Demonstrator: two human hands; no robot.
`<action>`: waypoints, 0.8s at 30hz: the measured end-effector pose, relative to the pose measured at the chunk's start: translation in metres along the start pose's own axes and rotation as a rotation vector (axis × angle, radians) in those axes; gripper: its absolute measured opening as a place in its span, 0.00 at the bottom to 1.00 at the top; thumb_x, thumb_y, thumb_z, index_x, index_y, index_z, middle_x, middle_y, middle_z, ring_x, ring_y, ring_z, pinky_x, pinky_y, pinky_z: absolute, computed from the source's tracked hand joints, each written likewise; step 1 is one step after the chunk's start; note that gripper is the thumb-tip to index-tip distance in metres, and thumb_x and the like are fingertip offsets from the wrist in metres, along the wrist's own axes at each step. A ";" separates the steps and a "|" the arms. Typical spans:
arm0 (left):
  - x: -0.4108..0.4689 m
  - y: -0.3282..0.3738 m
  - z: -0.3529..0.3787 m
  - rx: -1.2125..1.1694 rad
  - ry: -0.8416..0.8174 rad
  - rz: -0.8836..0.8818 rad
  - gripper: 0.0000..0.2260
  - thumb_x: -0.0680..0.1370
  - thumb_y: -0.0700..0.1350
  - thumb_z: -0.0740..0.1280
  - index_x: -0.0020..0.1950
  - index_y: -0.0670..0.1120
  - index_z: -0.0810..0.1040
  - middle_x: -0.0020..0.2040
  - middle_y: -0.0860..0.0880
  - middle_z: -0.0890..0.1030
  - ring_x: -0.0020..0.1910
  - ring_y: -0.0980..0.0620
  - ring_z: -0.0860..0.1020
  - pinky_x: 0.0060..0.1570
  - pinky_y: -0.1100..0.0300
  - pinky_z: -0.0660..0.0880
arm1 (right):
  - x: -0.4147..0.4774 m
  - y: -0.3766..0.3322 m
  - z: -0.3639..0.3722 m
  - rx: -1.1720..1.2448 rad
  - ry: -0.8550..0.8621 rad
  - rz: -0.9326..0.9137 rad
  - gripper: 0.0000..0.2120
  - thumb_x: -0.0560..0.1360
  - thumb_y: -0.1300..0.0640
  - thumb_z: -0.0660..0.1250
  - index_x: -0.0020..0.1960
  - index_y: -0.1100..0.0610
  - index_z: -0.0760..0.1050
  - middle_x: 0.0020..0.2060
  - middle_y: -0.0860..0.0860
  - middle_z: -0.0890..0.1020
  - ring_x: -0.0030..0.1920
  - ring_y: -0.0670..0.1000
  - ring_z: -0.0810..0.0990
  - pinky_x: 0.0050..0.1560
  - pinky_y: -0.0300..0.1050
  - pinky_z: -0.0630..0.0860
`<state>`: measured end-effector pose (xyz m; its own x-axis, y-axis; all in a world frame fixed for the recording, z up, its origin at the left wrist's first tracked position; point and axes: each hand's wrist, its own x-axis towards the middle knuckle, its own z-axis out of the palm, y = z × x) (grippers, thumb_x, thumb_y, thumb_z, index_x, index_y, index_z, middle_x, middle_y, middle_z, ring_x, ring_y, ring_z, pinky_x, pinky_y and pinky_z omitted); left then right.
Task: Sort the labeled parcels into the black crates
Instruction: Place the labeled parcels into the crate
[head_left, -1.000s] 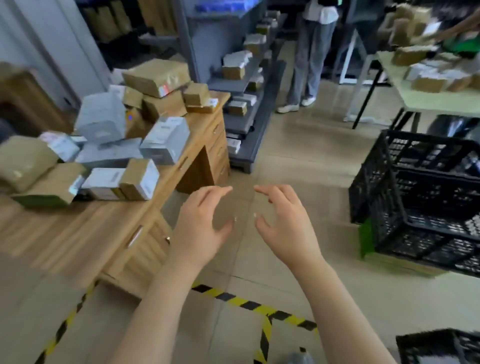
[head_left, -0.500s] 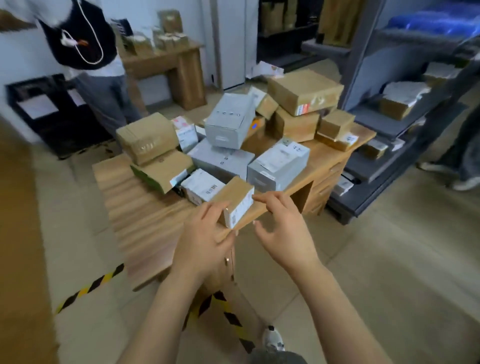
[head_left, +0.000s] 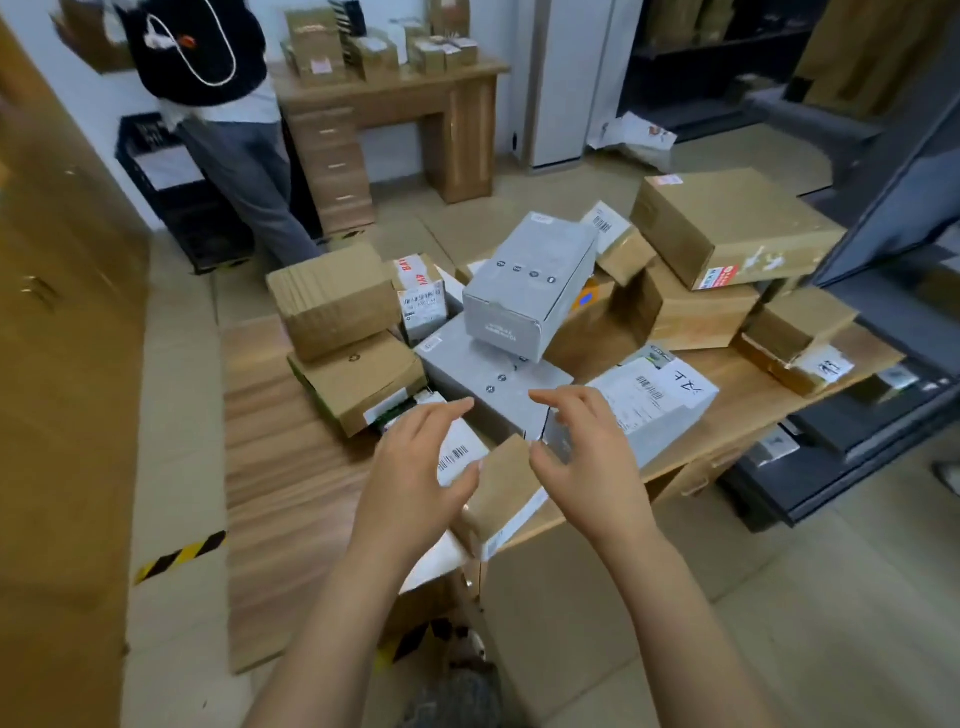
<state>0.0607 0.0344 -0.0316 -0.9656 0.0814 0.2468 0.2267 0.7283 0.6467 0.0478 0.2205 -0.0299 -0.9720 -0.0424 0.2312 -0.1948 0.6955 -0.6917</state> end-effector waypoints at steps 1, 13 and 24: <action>0.014 -0.003 0.001 -0.007 -0.010 0.002 0.24 0.73 0.45 0.73 0.68 0.53 0.72 0.63 0.58 0.73 0.65 0.59 0.68 0.64 0.60 0.65 | 0.012 0.003 0.002 -0.008 -0.002 0.004 0.21 0.74 0.59 0.69 0.66 0.49 0.72 0.60 0.44 0.71 0.57 0.43 0.73 0.54 0.39 0.72; 0.174 -0.029 0.025 0.009 -0.138 0.054 0.26 0.74 0.45 0.71 0.71 0.54 0.69 0.67 0.54 0.71 0.67 0.53 0.67 0.67 0.49 0.68 | 0.125 0.038 0.017 -0.028 0.078 0.084 0.24 0.71 0.62 0.70 0.67 0.52 0.73 0.59 0.45 0.71 0.59 0.46 0.73 0.59 0.39 0.71; 0.249 -0.060 0.062 0.088 -0.280 -0.175 0.45 0.68 0.49 0.78 0.77 0.60 0.56 0.79 0.52 0.50 0.77 0.47 0.50 0.73 0.42 0.57 | 0.190 0.086 0.028 -0.037 -0.269 0.240 0.46 0.71 0.50 0.73 0.78 0.39 0.47 0.78 0.50 0.48 0.77 0.54 0.52 0.72 0.47 0.59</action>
<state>-0.2015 0.0536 -0.0535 -0.9891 0.1250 -0.0782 0.0544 0.8024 0.5943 -0.1574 0.2519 -0.0648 -0.9902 -0.0587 -0.1268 0.0433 0.7338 -0.6779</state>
